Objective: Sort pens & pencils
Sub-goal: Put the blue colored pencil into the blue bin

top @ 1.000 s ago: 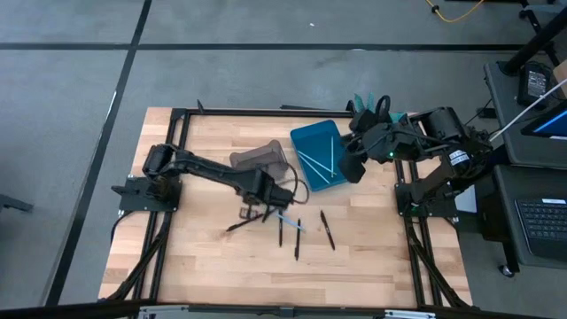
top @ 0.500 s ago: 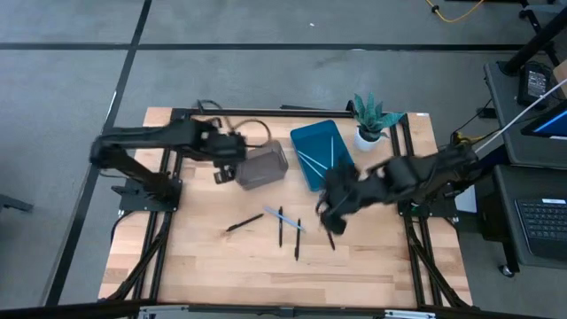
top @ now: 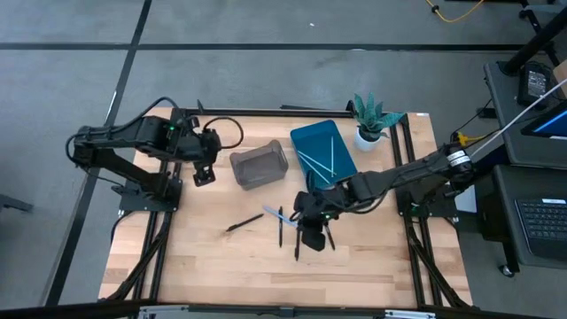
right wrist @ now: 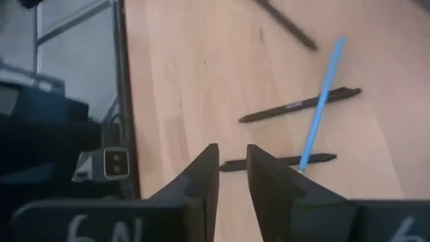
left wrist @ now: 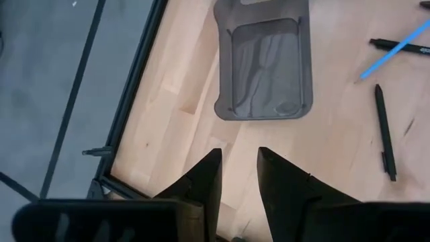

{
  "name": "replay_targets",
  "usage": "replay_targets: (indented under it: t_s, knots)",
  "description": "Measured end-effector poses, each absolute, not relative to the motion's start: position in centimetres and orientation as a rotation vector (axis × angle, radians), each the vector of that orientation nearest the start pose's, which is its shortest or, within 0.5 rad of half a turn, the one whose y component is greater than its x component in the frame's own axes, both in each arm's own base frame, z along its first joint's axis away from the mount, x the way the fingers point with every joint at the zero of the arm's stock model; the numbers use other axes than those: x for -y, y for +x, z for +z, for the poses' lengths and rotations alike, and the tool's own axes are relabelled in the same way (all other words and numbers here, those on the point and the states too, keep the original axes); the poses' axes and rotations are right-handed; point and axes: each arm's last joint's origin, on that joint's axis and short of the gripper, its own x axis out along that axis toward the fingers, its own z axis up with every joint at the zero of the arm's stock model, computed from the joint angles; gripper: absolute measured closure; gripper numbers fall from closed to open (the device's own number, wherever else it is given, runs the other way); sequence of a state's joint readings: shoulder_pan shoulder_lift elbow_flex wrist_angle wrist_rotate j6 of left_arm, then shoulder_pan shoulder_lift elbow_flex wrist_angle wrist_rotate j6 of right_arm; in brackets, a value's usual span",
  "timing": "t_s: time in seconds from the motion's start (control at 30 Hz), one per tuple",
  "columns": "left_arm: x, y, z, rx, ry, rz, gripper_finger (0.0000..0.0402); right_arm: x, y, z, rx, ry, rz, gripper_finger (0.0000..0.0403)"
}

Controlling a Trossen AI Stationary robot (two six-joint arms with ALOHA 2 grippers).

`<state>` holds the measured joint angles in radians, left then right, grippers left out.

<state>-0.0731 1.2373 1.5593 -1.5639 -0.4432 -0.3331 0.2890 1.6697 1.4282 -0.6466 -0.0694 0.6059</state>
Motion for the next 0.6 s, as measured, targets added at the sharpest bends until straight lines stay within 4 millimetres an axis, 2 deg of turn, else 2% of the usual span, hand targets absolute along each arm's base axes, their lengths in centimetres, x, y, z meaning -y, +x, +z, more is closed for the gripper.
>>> replay_targets:
  t_s: [0.17,0.33,0.53,0.6]
  knots:
    - [0.5,17.8,39.9,-1.128,0.047,0.491,0.0312,-9.6,35.5,28.0,-0.862,0.493,0.196,0.0324]
    - [0.9,17.7,39.9,-1.126,0.061,0.473,0.0312,-8.9,37.2,28.8,-0.678,0.566,0.319,0.0324]
    - [0.8,17.7,39.9,-1.133,0.111,0.461,0.0312,-8.1,39.4,29.3,-0.695,0.505,0.319,0.0324]
    - [0.7,17.7,39.9,-1.133,0.111,0.468,0.0312,-7.9,39.9,29.3,-0.765,0.445,0.311,0.0324]
